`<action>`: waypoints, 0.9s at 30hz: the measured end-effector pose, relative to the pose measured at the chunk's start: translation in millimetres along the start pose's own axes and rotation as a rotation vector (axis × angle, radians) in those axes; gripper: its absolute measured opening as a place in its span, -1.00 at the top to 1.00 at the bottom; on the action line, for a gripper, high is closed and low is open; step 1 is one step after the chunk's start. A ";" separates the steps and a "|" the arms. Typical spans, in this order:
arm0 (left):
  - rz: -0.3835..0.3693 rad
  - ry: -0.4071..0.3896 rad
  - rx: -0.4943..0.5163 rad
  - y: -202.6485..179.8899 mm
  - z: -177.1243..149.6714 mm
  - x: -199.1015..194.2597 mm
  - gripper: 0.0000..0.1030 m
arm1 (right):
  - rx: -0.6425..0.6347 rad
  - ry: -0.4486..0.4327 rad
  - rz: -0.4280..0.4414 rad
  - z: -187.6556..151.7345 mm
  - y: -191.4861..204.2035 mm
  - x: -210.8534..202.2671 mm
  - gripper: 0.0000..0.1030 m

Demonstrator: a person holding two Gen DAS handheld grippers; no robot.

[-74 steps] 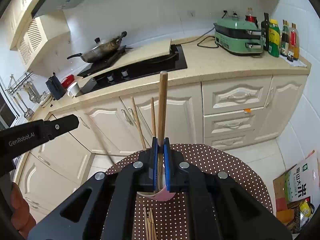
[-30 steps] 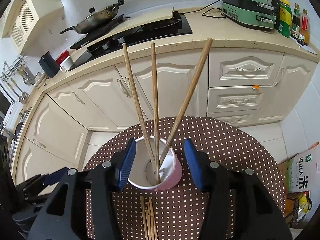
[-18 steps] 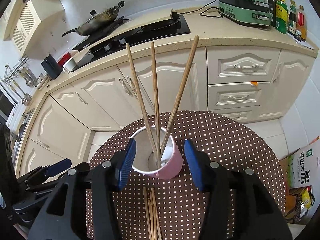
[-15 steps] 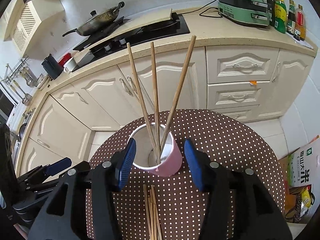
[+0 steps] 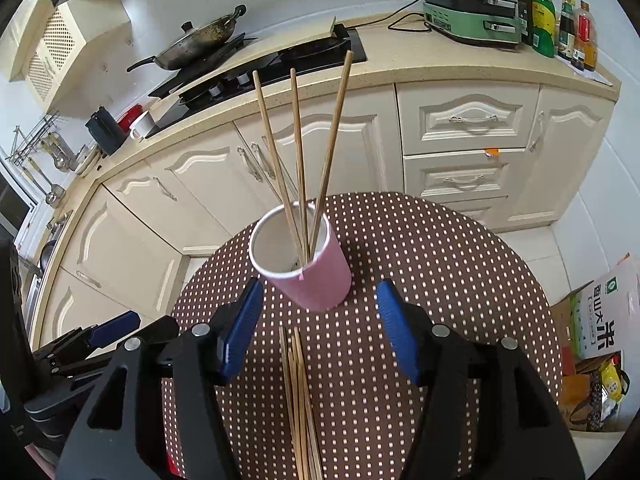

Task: Organize utensils
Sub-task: 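Withdraw both grippers from the cup back toward the chopstick pile, then close the right gripper on one chopstick from the pile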

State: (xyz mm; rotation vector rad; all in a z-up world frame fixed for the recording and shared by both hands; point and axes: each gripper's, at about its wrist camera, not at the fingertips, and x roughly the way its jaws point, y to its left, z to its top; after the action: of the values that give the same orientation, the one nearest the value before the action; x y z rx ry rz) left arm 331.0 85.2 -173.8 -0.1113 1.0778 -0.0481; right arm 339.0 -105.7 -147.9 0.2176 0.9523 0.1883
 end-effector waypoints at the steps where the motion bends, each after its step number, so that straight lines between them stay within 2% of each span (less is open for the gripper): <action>1: 0.001 -0.001 -0.002 -0.7 -4.7 -2.2 -0.28 | 0.002 0.002 0.002 -5.1 -1.1 -2.1 -0.11; 15: 0.000 0.042 -0.006 -4.3 -58.0 -11.3 -0.31 | 0.008 0.066 0.010 -56.4 -4.8 -4.1 -0.11; 27: 0.023 0.115 -0.027 8.9 -93.6 5.6 -0.34 | -0.002 0.154 0.012 -96.2 1.1 16.9 -0.10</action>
State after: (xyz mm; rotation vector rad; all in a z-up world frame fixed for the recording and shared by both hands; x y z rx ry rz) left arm 251.0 87.2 -223.6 -0.1215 1.1948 -0.0191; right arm 269.4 -90.7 -214.8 0.2085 1.1042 0.2192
